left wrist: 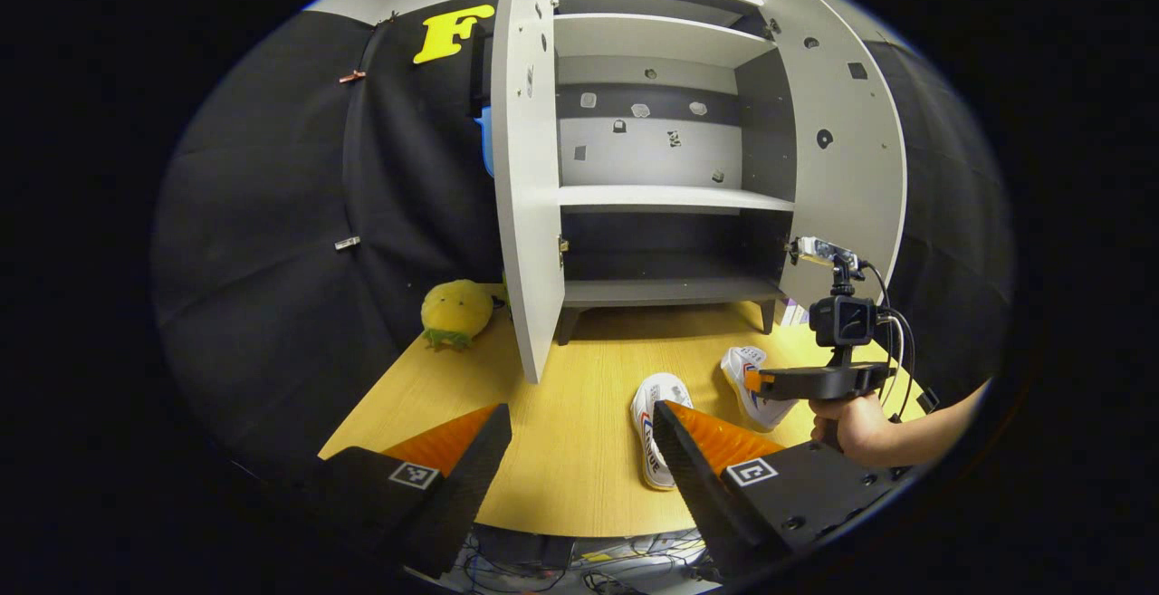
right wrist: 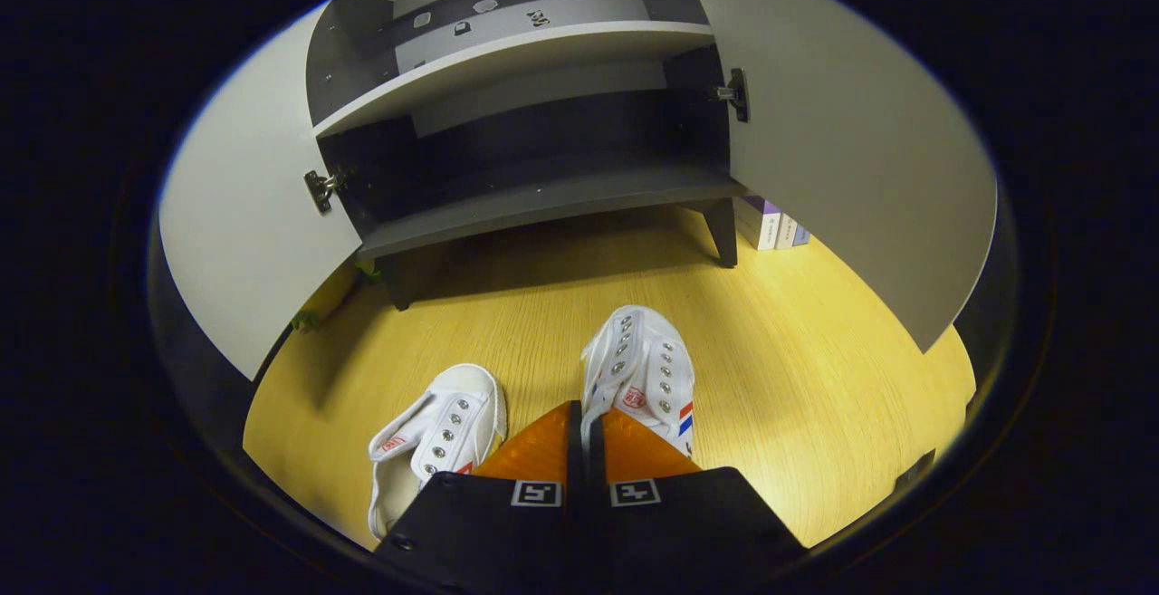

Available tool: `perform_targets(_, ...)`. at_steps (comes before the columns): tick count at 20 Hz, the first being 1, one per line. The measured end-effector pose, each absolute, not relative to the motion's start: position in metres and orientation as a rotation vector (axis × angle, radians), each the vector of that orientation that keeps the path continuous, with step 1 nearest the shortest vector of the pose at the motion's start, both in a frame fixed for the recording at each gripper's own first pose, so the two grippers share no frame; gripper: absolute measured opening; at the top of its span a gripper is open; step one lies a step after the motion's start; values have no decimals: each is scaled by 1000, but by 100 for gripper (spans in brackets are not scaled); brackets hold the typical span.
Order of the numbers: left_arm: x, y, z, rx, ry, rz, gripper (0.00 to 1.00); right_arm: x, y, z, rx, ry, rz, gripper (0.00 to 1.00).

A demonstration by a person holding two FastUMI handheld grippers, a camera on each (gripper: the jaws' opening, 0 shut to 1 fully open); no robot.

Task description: Grab one shoe with the right hand and put it into the shoe cabinet, grab the other shoe with the left hand and put it into the shoe cabinet; then close the right door with the right hand and the left door with the left hand.

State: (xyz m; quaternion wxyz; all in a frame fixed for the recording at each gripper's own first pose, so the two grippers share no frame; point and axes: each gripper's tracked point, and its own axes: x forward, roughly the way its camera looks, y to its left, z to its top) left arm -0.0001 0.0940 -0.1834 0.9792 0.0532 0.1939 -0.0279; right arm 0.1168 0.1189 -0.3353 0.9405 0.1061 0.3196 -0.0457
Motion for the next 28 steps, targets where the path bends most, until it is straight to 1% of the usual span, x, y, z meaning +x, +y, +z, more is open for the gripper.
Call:
perform_targets(4,-2,94,-180,120,377,-67,99,114,119,-312,202,612,-86,5)
perform_targets(8,-3,90,-176,131,358,-92,99,116,119,-278,125,551,-65,5)
perform_targets(12,-2,86,-167,134,326,-130,99,119,129,-230,92,477,-33,5)
perform_targets(16,3,84,-157,123,288,-155,99,126,141,-166,78,374,1,5)
perform_targets(22,9,83,-148,123,260,-183,99,157,156,-74,80,220,26,5)
perform_targets(28,19,81,-136,128,233,-191,99,223,155,-8,7,87,30,5)
